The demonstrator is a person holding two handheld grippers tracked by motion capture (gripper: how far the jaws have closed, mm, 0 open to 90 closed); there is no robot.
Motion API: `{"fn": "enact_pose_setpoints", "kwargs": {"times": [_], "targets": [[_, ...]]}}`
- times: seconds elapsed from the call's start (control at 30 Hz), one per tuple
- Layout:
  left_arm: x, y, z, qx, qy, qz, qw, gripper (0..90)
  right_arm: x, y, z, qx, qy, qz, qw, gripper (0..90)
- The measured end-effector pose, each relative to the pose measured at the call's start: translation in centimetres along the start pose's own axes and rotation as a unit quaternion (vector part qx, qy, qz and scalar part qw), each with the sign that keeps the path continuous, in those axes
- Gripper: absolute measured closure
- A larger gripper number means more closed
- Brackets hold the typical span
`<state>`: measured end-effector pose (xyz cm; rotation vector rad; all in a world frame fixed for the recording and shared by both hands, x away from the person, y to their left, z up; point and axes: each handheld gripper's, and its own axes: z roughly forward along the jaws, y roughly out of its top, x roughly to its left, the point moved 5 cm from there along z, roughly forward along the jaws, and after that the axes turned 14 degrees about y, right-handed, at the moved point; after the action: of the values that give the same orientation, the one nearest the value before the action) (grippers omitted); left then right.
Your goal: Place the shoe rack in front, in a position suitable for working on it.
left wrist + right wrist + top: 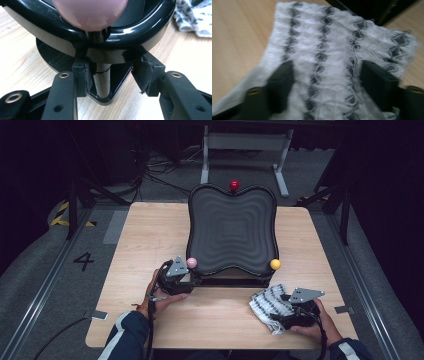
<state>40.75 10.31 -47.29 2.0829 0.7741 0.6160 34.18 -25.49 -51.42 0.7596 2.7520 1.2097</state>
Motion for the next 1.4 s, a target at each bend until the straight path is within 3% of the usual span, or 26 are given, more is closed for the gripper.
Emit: {"fn": "enact_pose_setpoints", "kwargs": {"times": [0.03, 0.13, 0.27, 0.37, 0.4, 0.6, 0.8, 1.0, 1.4], "targets": [[0.0, 0.0, 0.0, -0.001, -0.002, -0.001, 1.0000, 52.2, 0.3, 0.1, 0.0, 0.003, 0.018, 0.002, 0.9998, 34.4], [-0.3, 0.1, 0.0, -0.004, -0.016, -0.001, 0.9999, 54.9, 0.6, 0.5, 0.1, 0.001, 0.017, -0.007, 0.9998, 55.8], [-1.1, 0.3, 0.0, -0.005, -0.031, 0.007, 0.9995, 57.6, 0.7, 0.7, 0.3, -0.003, 0.019, -0.016, 0.9997, 71.2], [-1.4, 0.4, 0.1, -0.006, -0.037, 0.008, 0.9993, 58.1, 0.8, 0.8, 0.4, -0.001, 0.016, -0.021, 0.9996, 76.8], [-1.6, 0.4, 0.1, -0.006, -0.039, 0.008, 0.9992, 60.4, 0.9, 0.9, 0.5, 0.001, 0.008, -0.033, 0.9994, 79.1], [-2.1, 0.5, 0.1, -0.008, -0.047, 0.011, 0.9988, 64.5, 1.0, 1.0, 0.5, -0.006, 0.000, -0.044, 0.9990, 80.5], [-2.6, 0.7, 0.1, -0.006, -0.049, 0.023, 0.9985, 73.6, 0.9, 1.7, 0.2, -0.031, -0.027, -0.051, 0.9979, 80.6], [-3.2, 0.8, 0.2, -0.010, -0.061, 0.019, 0.9979, 74.7, 0.7, 3.3, 0.0, -0.071, -0.059, -0.063, 0.9937, 80.8], [-5.6, 0.9, -0.3, -0.012, -0.077, 0.024, 0.9967, 74.8, 0.2, 4.8, 1.5, -0.080, -0.108, -0.081, 0.9876, 80.8]]}}
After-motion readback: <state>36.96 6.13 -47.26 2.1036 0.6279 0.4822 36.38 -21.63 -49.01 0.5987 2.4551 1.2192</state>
